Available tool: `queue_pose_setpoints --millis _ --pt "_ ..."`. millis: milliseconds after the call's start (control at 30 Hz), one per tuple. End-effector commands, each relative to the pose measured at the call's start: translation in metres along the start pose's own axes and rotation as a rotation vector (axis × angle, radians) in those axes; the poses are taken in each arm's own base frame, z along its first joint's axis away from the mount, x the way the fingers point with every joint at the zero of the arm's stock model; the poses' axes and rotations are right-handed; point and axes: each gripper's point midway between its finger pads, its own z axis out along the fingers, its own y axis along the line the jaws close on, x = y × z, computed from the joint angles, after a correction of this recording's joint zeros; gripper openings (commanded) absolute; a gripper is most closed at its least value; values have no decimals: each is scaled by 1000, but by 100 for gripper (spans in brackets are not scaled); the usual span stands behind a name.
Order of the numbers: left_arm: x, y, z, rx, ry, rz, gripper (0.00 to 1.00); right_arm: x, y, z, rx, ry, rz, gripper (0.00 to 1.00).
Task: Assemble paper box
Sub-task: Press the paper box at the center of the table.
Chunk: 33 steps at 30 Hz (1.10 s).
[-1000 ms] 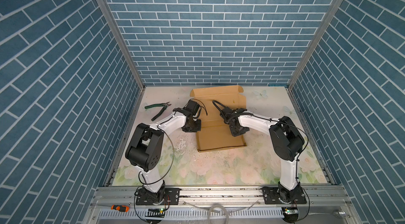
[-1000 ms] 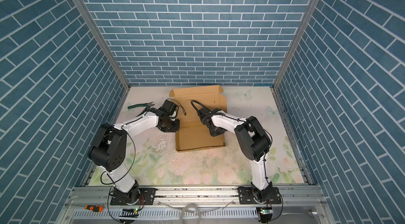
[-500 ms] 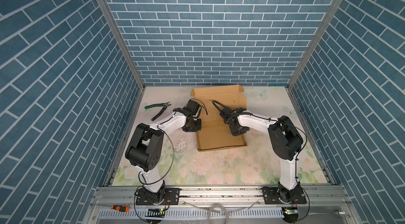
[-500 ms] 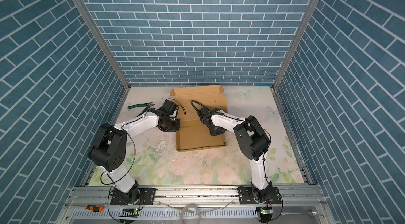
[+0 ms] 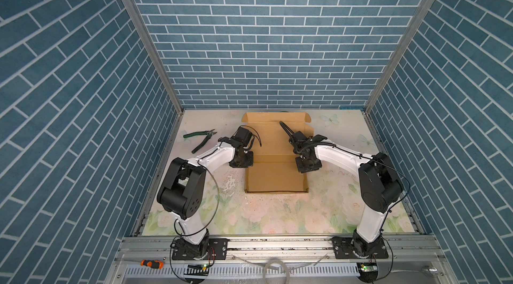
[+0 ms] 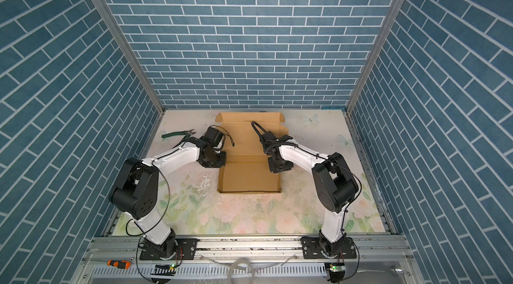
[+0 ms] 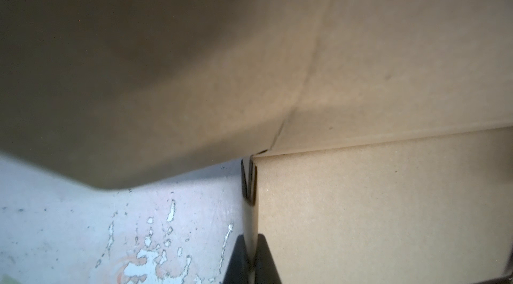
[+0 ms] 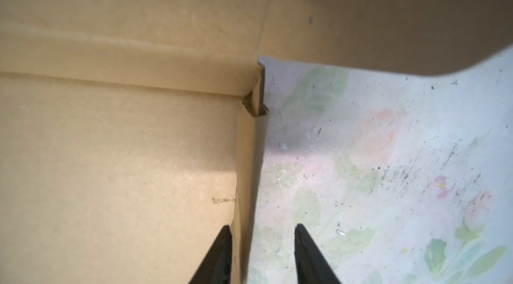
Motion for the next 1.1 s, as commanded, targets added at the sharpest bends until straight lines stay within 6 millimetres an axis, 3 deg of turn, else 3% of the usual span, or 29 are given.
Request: queue_pose_setpoints --millis 0,167,267,567,700,900,1067 --pt "2 3 -7 -9 -8 3 6 24 0 5 2 69 8 40" --pt "3 4 -8 -13 -9 3 6 34 1 9 33 79 29 40" --pt "3 4 -7 -12 -9 2 6 42 -6 16 86 86 36 34" --pt "0 2 -11 -5 -17 -2 6 38 -17 29 286 68 -53 0" --pt "-2 -1 -14 13 -24 -8 6 39 -18 32 367 72 -106 0" --pt "-1 -5 -15 33 -26 -17 5 50 -6 53 369 113 -117 0" --pt "-1 -4 -14 30 -22 -15 5 53 0 59 352 117 -104 0"
